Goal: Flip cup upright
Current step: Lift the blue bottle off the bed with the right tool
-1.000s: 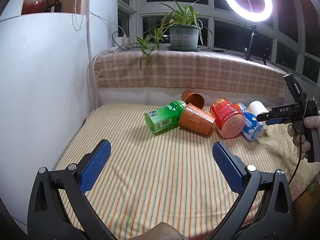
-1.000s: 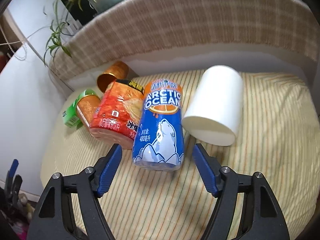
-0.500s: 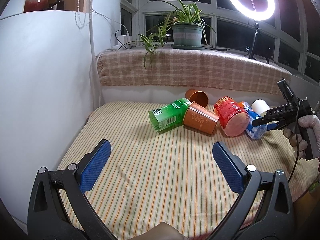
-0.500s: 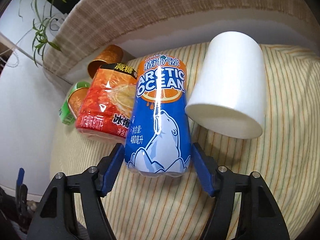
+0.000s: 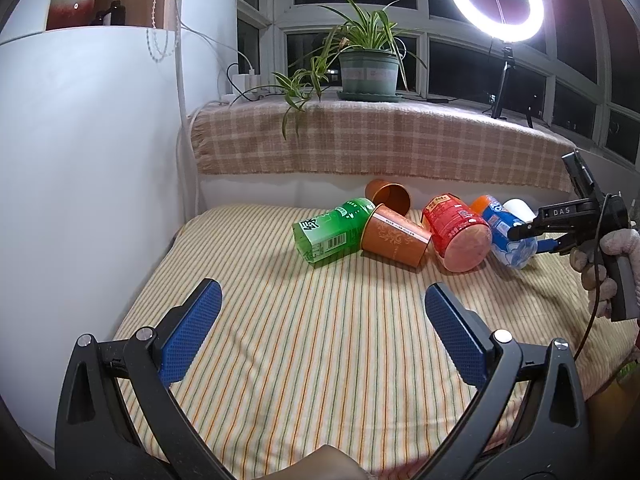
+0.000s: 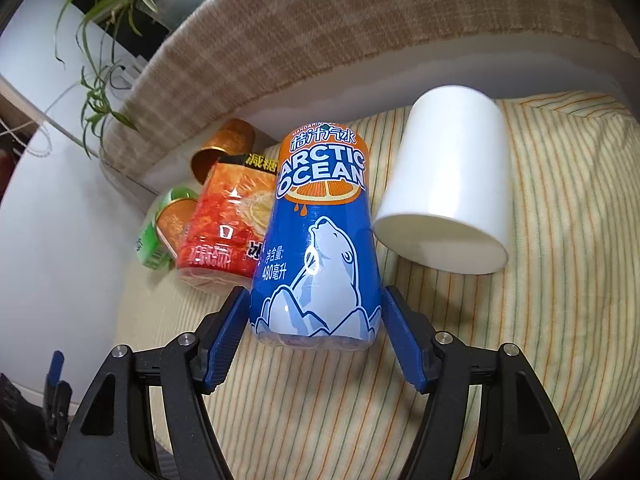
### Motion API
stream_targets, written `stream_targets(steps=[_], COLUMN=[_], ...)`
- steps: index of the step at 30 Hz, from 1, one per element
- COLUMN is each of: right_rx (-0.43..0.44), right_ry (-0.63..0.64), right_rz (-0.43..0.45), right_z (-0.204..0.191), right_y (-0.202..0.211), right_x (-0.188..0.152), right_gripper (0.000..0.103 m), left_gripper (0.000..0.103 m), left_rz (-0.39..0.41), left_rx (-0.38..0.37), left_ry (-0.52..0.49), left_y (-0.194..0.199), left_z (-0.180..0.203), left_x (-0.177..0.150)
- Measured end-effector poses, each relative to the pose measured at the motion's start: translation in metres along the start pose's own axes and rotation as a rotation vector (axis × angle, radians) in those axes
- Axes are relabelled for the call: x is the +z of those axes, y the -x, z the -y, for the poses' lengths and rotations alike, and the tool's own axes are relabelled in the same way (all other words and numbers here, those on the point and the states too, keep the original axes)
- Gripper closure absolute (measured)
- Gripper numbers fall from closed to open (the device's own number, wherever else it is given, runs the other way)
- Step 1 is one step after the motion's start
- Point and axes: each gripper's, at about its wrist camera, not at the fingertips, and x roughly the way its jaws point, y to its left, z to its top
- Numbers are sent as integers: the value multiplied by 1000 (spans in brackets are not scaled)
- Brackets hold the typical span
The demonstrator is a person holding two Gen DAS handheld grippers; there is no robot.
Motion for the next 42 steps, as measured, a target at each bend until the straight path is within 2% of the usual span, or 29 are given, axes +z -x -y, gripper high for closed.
stream_targets(steps=[10,16,21,32,36,42], right_rx=[-3,29,49,47,61,10], right_ry=[19,44,68,41,5,23], right_rz=[120,167,173,170,147,137], right_z=[-15,-33,-51,-79,-84,-95], right_y=[47,74,82,61,45,24], right_x=[-19,-48,-78,-130,-138,-144], right_gripper=[36,36,36,36,36,36], left_gripper=[0,0,0,0,0,0], left_rz=[13,18,18,-17,-26,-64], left_rx=[-13,-26,-33,-67,-70,-93], left_ry=[0,9,11,48,47,71], left_y=[10,14,17,18,19,12], left_z=[4,6,9,5,4,-2], left_x=[2,4,5,2,0,-4])
